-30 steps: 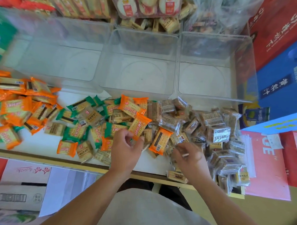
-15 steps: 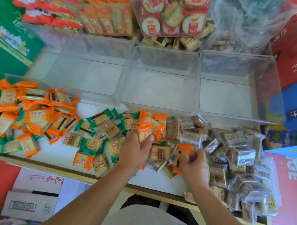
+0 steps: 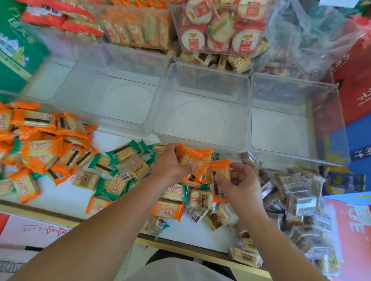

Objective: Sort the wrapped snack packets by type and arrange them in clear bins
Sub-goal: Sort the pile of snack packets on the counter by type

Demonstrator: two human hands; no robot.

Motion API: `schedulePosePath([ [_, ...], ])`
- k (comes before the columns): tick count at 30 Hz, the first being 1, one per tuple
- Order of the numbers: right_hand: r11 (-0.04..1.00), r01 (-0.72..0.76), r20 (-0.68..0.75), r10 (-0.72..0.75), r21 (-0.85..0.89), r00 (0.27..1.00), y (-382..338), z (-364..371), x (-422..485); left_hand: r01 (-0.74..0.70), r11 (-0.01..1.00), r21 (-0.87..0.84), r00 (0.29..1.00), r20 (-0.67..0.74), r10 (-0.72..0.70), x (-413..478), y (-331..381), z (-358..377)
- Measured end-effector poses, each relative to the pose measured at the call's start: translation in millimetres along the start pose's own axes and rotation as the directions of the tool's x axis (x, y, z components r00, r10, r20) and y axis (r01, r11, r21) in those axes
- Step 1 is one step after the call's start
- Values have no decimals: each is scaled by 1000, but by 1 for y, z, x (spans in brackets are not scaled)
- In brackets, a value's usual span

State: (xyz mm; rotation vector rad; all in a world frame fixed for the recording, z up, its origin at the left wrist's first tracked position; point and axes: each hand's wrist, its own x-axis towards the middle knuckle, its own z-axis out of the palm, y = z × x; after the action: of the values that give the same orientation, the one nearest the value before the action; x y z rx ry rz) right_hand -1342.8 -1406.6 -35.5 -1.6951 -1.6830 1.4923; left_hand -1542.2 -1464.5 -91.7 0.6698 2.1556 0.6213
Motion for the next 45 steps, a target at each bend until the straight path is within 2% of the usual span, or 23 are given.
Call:
schedulePosePath([
  [2, 999, -10, 13, 11, -39, 1000, -8, 9, 12, -20, 998, -58, 994, 106, 26, 0, -2, -6],
  [4, 998, -15, 11, 16, -67, 1000, -16, 18, 20, -73, 995, -67, 987, 136, 82, -7, -2, -11],
  [7, 996, -24, -5, 24, -88, 1000, -26, 27, 28, -109, 961, -253, 993, 11, 116, -22, -1, -24],
  [9, 989, -4, 28, 8, -145, 1000, -31, 32, 33, -57, 914, -401, 996, -81, 27, -40, -8, -43],
  [11, 961, 26, 100, 2, -275, 995, -30, 42, 41, -16, 880, -474, 989, -135, -55, -65, -27, -60],
  [13, 893, 68, 151, 0, -446, 989, -24, 58, 49, 41, 867, -497, 991, -87, -97, -92, -53, -64],
  [16, 744, 111, 157, -8, -659, 987, -19, 78, 55, 141, 890, -433, 989, 21, -146, -127, -87, -41],
  [19, 678, 113, 169, 16, -726, 986, -24, 85, 55, 158, 912, -379, 983, -25, -181, -134, -111, -14],
  [21, 666, 146, 172, -26, -732, 985, -27, 86, 55, 147, 935, -323, 983, -59, -175, -124, -124, 2],
  [23, 706, 212, 188, -112, -676, 976, -26, 83, 51, 142, 939, -313, 984, -60, -169, -116, -130, 12],
  [26, 842, 296, 199, -229, -451, 953, -29, 73, 33, 129, 934, -332, 985, -66, -160, -108, -128, 19],
  [29, 875, 371, 169, -333, -312, 928, -37, 63, 7, 146, 918, -369, 982, -60, -180, -106, -125, 24],
  [31, 904, 373, 194, -336, -209, 922, -42, 62, -10, 153, 895, -419, 979, -61, -196, -109, -120, 23],
  [33, 939, 312, 275, -265, -143, 924, -44, 63, -20, 145, 875, -461, 976, -76, -202, -111, -115, 20],
  [37, 951, 209, 496, -70, -230, 866, -27, 70, -17, 131, 814, -565, 954, -150, -258, -117, -111, -1],
  [40, 937, 191, 559, 5, -291, 829, -5, 81, -12, 114, 741, -661, 917, -217, -335, -127, -115, -25],
  [43, 818, 371, 559, -74, -440, 826, 11, 97, -7, 118, 716, -688, 903, -226, -366, -141, -125, -42],
  [45, 750, 456, 595, -103, -480, 797, 18, 106, -3, 136, 710, -691, 898, -218, -383, -152, -130, -45],
])
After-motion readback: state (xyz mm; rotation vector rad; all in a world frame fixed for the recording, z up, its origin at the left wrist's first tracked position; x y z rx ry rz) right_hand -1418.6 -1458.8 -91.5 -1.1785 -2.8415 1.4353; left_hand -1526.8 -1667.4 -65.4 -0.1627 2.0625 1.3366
